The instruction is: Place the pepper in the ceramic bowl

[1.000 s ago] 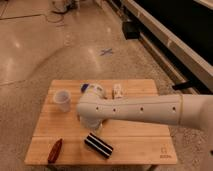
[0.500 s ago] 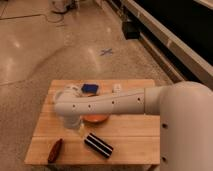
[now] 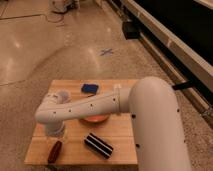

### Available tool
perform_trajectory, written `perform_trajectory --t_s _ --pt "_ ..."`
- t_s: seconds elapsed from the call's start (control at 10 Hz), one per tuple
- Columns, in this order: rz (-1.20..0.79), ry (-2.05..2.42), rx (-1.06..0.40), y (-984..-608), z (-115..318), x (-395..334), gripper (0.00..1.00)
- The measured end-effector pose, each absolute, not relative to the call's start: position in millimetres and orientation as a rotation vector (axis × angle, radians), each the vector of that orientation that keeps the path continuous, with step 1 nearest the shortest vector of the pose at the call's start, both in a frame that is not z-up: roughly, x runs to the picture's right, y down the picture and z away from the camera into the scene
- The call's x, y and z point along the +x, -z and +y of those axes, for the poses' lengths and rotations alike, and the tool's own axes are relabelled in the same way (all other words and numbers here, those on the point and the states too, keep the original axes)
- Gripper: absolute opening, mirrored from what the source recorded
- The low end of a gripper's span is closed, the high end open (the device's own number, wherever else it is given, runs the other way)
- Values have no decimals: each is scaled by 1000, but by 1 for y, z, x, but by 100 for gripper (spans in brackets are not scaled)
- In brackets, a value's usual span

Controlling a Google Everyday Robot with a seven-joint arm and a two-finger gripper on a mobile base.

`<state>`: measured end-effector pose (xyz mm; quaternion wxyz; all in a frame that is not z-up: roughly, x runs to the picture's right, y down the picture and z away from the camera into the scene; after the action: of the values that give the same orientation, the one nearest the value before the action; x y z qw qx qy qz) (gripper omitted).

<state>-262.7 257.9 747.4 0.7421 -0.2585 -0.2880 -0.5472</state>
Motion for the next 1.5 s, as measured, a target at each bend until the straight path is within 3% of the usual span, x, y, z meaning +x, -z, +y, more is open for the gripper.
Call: perform_trajectory --t_s 0.5,0.8,1.2,1.5 --pt "-634 1216 -591 -767 280 -265 65" --pt "-628 1215 -609 -773 289 -260 43" --pt "-636 1209 -609 -769 287 -258 3" --pt "-635 1201 -597 -753 267 -249 0"
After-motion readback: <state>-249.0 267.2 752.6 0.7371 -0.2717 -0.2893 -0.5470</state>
